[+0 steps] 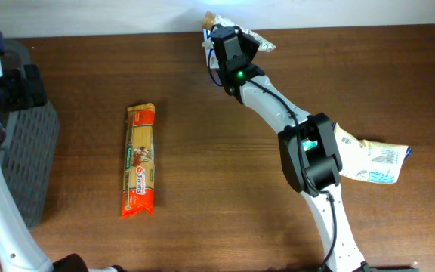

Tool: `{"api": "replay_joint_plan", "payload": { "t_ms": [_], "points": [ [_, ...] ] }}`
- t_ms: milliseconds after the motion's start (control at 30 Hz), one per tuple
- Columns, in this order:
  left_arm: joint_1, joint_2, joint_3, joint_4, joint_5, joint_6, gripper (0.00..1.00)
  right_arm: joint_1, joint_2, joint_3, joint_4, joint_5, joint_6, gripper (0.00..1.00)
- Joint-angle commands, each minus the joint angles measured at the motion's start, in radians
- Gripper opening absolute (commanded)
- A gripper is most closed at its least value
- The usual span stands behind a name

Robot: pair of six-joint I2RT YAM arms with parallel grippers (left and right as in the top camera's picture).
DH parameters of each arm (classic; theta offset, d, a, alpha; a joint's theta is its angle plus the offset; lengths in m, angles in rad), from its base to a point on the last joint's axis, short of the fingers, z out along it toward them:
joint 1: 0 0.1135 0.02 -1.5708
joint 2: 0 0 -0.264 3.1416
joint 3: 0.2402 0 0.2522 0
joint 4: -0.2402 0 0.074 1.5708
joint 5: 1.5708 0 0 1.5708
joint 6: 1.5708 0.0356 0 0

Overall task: Scan the item barcode
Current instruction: 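Lift the Pantene tube and hold it in front of the scanner, then lower the Pantene tube onto the table at right and release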

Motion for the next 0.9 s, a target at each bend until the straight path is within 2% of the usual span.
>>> {"api": "replay_joint_plan", "payload": {
  "t_ms": [0, 433, 533, 600, 667, 700, 733, 800, 867],
  "points": [
    [0.005, 0.000, 0.003, 0.002, 0.008, 0.012, 0.99, 0.000, 0.004, 0.024, 0.018, 0.038, 0.008, 0.04],
    [0.005, 0.000, 0.003, 0.002, 0.008, 0.012, 0.99, 0.034, -0.006, 0.025, 0.014, 0.122, 0.004, 0.04],
    [0.005, 0.000, 0.003, 0.002, 0.008, 0.012, 0.99, 0.041, -0.093, 0.025, -0.073, 0.123, 0.014, 0.04],
    [0.005, 0.000, 0.003, 0.002, 0.008, 0.012, 0.99, 0.056, -0.193, 0.025, -0.267, 0.010, 0.148, 0.04],
    [0.005, 0.000, 0.003, 0.002, 0.008, 0.012, 0.99, 0.062, -0.331, 0.026, -0.539, -0.189, 0.429, 0.04],
    [0.005, 0.000, 0.003, 0.002, 0.008, 0.012, 0.99, 0.057, -0.423, 0.026, -0.728, -0.361, 0.649, 0.04],
    [0.005, 0.000, 0.003, 0.002, 0.008, 0.012, 0.99, 0.048, -0.473, 0.026, -0.851, -0.465, 0.780, 0.04],
    [0.005, 0.000, 0.003, 0.002, 0.008, 0.012, 0.99, 0.008, -0.524, 0.026, -1.106, -0.683, 0.962, 0.04],
    [0.005, 0.000, 0.003, 0.002, 0.008, 0.012, 0.99, -0.051, -0.507, -0.011, -1.287, -0.914, 0.963, 0.04]
  ]
}}
